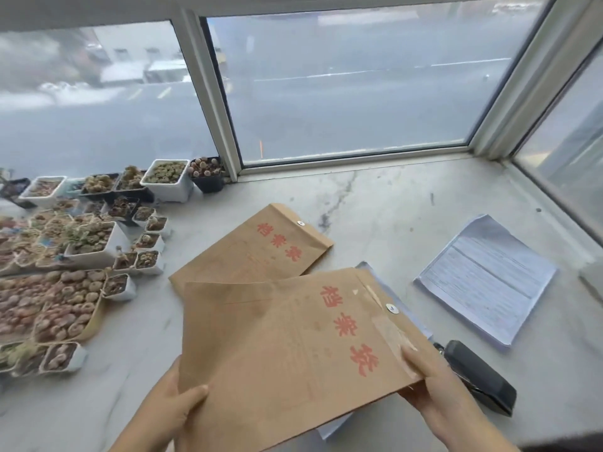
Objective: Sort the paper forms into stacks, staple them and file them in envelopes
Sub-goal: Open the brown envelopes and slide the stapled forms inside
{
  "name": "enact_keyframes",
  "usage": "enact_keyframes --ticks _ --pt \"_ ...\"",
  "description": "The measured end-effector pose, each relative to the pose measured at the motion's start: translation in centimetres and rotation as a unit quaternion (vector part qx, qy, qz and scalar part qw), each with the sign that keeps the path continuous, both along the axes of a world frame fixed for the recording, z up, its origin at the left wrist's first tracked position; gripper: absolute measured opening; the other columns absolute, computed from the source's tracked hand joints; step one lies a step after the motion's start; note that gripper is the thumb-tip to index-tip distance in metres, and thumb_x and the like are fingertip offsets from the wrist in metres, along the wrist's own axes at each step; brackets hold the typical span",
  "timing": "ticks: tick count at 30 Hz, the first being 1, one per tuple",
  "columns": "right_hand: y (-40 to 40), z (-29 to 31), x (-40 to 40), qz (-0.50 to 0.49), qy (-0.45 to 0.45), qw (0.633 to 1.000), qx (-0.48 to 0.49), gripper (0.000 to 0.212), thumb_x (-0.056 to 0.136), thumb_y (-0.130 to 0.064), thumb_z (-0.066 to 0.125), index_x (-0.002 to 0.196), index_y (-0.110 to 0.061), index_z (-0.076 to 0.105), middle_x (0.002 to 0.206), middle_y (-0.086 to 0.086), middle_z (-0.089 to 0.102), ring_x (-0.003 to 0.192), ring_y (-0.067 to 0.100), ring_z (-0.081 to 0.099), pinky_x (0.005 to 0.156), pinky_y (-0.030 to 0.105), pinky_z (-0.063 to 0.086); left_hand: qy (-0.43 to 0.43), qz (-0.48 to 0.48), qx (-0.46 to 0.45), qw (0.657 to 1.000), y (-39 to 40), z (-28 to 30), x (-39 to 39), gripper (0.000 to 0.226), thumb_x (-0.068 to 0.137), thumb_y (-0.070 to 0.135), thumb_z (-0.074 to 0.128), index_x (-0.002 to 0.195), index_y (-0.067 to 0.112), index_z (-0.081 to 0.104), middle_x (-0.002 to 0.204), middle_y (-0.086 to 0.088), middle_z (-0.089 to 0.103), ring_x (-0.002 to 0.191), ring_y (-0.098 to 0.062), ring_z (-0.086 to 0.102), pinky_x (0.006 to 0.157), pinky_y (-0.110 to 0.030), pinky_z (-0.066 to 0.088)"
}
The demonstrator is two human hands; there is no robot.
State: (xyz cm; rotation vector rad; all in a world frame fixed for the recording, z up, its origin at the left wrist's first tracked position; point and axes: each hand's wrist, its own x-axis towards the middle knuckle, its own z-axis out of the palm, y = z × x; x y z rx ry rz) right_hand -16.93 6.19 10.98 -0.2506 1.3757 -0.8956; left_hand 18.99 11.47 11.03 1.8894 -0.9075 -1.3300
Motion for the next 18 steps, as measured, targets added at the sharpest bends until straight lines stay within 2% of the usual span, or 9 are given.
enact_keyframes --ticks 3,5,7,9,10,12,14,16,18 --pt "0.2 0.9 -2.0 0.095 0.053 0.993 -0.053 0.018 0.093 -0.011 0.058 0.104 -0.01 0.072 0.092 0.008 0.074 0.08 0.021 0.064 0.071 0.035 0.05 -0.031 0.018 0.004 0.999 0.8 1.7 0.3 0.057 0.053 0.015 0.065 0.109 0.025 0.057 0.104 0.005 0.068 0.1 -0.016 0.062 0.077 -0.029 0.045" --pt "0.3 1.2 -1.9 0.183 0.138 0.968 -0.104 0.01 0.084 -0.014 0.069 0.09 -0.008 0.073 0.081 0.008 0.071 0.073 0.02 0.062 0.069 0.032 0.047 -0.08 0.038 0.001 0.996 0.2 2.3 1.0 0.056 0.068 0.007 0.07 0.119 0.025 0.052 0.115 -0.004 0.066 0.106 -0.023 0.061 0.084 -0.036 0.046" --pt "0.8 1.1 -0.3 0.242 0.198 0.938 -0.147 0.008 0.079 -0.016 0.068 0.086 -0.016 0.072 0.078 0.002 0.072 0.074 0.019 0.062 0.067 0.029 0.048 -0.212 0.043 0.001 0.976 -0.2 2.2 1.6 0.07 0.083 0.005 0.07 0.141 0.023 0.036 0.134 -0.013 0.054 0.122 -0.03 0.051 0.1 -0.046 0.041" --pt "1.6 0.8 2.4 0.286 0.267 0.901 -0.187 0.021 0.085 -0.009 0.061 0.09 -0.029 0.065 0.076 -0.009 0.069 0.073 0.013 0.061 0.063 0.02 0.045 -0.341 0.023 0.003 0.94 -0.2 1.8 -0.1 0.083 0.082 0.021 0.075 0.149 0.016 0.026 0.144 -0.014 0.043 0.132 -0.029 0.041 0.109 -0.045 0.034" --pt "2.1 0.7 3.9 0.312 0.289 0.879 -0.216 0.027 0.086 -0.01 0.057 0.092 -0.036 0.061 0.075 -0.012 0.066 0.07 0.008 0.059 0.061 0.017 0.043 -0.319 0.007 0.006 0.948 0.2 1.6 -2.1 0.086 0.079 0.035 0.076 0.148 0.016 0.029 0.143 -0.01 0.044 0.131 -0.025 0.042 0.108 -0.04 0.035" --pt "3.0 -0.1 7.0 0.368 0.293 0.836 -0.282 0.032 0.089 -0.019 0.053 0.102 -0.048 0.058 0.083 -0.02 0.066 0.074 0.001 0.058 0.065 0.013 0.043 -0.151 -0.043 0.042 0.987 0.8 1.7 -7.2 0.084 0.072 0.063 0.068 0.139 0.023 0.039 0.126 0.005 0.054 0.115 -0.008 0.053 0.095 -0.023 0.041" --pt "3.7 -1.1 10.0 0.426 0.312 0.78 -0.335 0.038 0.094 -0.03 0.048 0.126 -0.051 0.052 0.109 -0.02 0.065 0.096 0.0 0.06 0.082 0.012 0.043 -0.013 -0.033 0.07 0.997 1.1 0.9 -11.4 0.059 0.08 0.058 0.064 0.126 0.025 0.047 0.107 0.017 0.058 0.098 0.008 0.055 0.081 -0.013 0.043" --pt "4.2 -2.1 12.1 0.472 0.351 0.738 -0.331 0.047 0.095 -0.042 0.04 0.141 -0.049 0.039 0.127 -0.014 0.056 0.11 0.007 0.057 0.093 0.018 0.04 -0.012 -0.006 0.053 0.998 0.5 -0.4 -13.2 0.026 0.088 0.039 0.065 0.105 0.021 0.058 0.092 0.012 0.065 0.085 0.008 0.059 0.069 -0.009 0.044" --pt "4.7 -3.0 12.6 0.507 0.35 0.715 -0.329 0.06 0.083 -0.055 0.034 0.143 -0.052 0.036 0.124 -0.014 0.053 0.105 0.01 0.058 0.088 0.019 0.041 -0.041 0.052 0.022 0.998 -0.1 -1.9 -13.1 0.029 0.085 0.037 0.063 0.087 0.009 0.063 0.074 0.001 0.067 0.071 -0.008 0.063 0.06 -0.016 0.046"
